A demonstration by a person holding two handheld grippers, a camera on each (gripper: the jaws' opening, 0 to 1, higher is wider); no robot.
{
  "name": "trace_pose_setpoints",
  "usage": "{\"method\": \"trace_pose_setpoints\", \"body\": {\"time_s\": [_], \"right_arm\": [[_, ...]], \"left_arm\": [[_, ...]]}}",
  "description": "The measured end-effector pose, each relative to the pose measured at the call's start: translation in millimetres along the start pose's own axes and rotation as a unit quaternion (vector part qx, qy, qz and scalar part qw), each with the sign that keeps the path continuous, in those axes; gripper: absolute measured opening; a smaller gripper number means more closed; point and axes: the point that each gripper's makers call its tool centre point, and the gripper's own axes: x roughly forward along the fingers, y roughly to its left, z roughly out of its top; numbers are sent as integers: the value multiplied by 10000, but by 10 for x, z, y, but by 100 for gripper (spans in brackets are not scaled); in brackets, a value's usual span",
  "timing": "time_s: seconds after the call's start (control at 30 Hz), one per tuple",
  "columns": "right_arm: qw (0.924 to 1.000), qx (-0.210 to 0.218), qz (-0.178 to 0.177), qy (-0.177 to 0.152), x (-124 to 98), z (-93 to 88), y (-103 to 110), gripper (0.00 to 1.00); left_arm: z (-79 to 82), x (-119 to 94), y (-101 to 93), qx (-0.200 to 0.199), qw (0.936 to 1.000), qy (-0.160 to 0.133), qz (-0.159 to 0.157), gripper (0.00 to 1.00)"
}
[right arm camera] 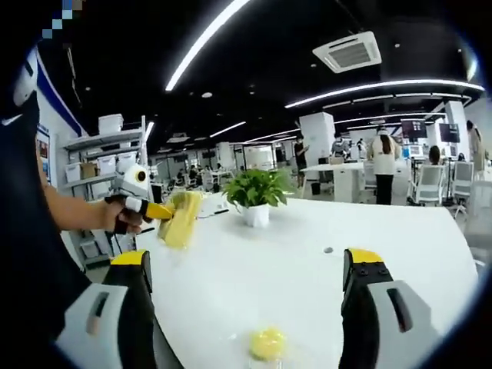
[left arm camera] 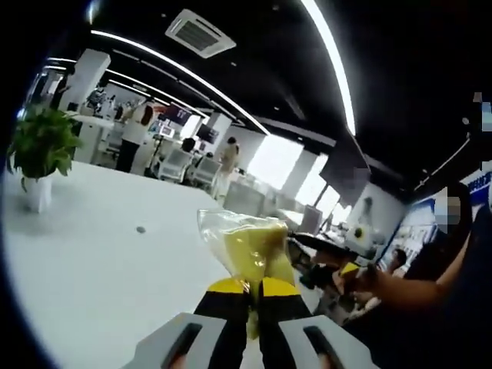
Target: Compare the silicone blocks by pressing each to a similar depth, holding the contact briefly, and releasing to observe deformation and rebound differences across the visible hardness samples.
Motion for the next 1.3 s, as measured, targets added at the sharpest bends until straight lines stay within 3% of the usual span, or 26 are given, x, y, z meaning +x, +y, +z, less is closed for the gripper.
{"method": "trace_pose_setpoints", "body": {"time_s": [0.1,0.37,0.63,0.73,0.83,1.03,1.3], "right_arm": [[9991,-383,-158,-131,-140,-28,-63,97],[9985,-106,-517,113,-458,-452,-223,97],[9940,-261,-1046,164,-698,-680,-402,97],[9920,-141,-1241,159,-797,-751,-499,97],[9913,-107,-1296,203,-872,-824,-519,97],[9893,-201,-1316,591,-965,-1073,-553,97],[9883,-120,-1326,742,-976,-1305,-604,97]], "left_arm": [[-31,26,76,-123,9997,158,135,2],[-137,126,226,-350,9983,436,180,2],[-284,158,383,-548,9962,611,299,2],[-342,173,467,-625,9953,654,357,2],[-404,191,527,-695,9943,724,362,2],[-586,193,690,-985,9909,824,397,2],[-810,201,882,-1187,9865,1008,515,2]]}}
